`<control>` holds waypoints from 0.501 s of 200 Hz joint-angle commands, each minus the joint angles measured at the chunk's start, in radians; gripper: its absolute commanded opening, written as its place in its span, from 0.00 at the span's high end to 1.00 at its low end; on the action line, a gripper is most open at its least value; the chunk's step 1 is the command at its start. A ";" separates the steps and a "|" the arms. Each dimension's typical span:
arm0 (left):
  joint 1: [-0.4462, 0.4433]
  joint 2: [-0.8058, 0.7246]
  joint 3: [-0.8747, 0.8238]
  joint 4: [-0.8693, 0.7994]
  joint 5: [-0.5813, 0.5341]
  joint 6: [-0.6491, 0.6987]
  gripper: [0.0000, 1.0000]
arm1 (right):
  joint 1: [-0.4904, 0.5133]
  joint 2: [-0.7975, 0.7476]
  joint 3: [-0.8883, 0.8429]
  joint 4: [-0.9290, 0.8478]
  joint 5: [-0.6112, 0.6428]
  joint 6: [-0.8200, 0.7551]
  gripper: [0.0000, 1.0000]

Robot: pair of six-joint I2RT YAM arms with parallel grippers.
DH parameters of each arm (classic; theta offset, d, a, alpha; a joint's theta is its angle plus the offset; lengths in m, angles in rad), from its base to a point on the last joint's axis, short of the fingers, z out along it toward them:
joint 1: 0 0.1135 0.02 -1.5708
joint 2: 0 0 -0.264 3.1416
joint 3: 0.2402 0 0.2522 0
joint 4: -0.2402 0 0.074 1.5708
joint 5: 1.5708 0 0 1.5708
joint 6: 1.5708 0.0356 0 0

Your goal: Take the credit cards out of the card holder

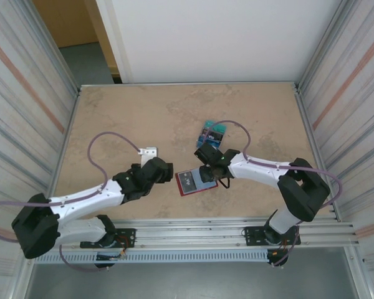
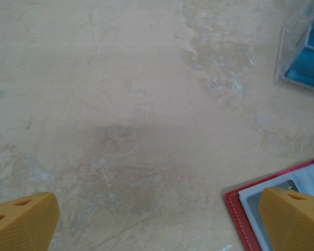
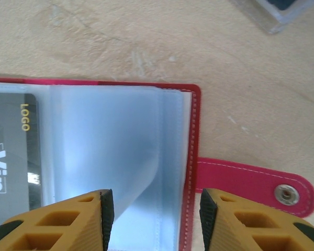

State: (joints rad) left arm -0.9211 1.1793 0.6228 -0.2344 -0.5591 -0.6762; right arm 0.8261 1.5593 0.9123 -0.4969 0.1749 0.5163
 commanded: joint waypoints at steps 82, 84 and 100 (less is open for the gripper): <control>-0.063 0.265 0.141 -0.062 0.098 0.042 0.01 | -0.150 -0.268 -0.140 0.077 -0.230 0.038 0.53; -0.063 0.266 0.139 -0.062 0.100 0.041 0.01 | -0.151 -0.271 -0.141 0.079 -0.240 0.037 0.53; -0.064 0.272 0.124 -0.056 0.117 0.027 0.01 | -0.156 -0.273 -0.144 0.101 -0.306 0.039 0.55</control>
State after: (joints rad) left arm -0.9756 1.4437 0.7532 -0.2684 -0.4770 -0.6395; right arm 0.6811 1.3090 0.7837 -0.4397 0.0025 0.5320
